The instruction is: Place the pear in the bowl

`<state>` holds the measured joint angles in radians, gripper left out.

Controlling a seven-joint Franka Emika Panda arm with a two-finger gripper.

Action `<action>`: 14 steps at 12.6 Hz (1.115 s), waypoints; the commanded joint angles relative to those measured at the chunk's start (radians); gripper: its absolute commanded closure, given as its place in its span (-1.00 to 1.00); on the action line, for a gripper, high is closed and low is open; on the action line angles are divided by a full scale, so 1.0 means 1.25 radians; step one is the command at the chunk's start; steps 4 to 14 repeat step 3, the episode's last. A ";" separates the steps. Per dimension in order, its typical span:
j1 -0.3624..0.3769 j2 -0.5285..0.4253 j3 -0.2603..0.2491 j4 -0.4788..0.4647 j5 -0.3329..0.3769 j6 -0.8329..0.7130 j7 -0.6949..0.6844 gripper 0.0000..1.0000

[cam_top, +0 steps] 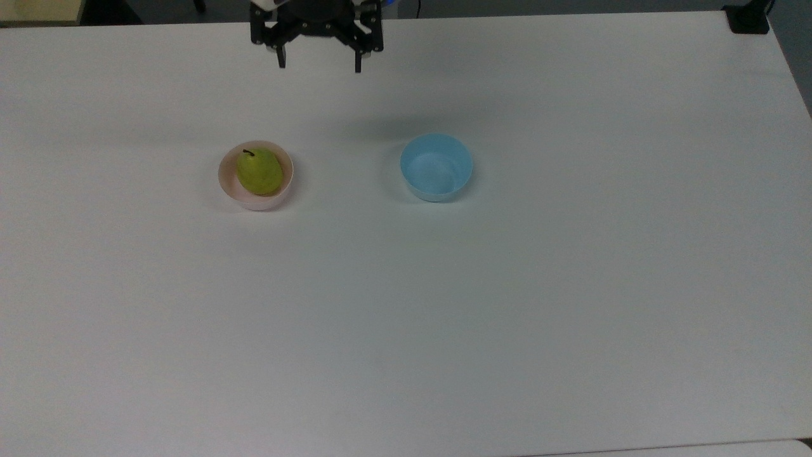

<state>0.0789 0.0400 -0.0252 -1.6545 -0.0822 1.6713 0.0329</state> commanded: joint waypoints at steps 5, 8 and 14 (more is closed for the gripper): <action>0.017 -0.061 -0.014 -0.015 0.025 -0.044 0.036 -1.00; 0.017 -0.061 -0.014 -0.015 0.025 -0.044 0.036 -1.00; 0.017 -0.061 -0.014 -0.015 0.025 -0.044 0.036 -1.00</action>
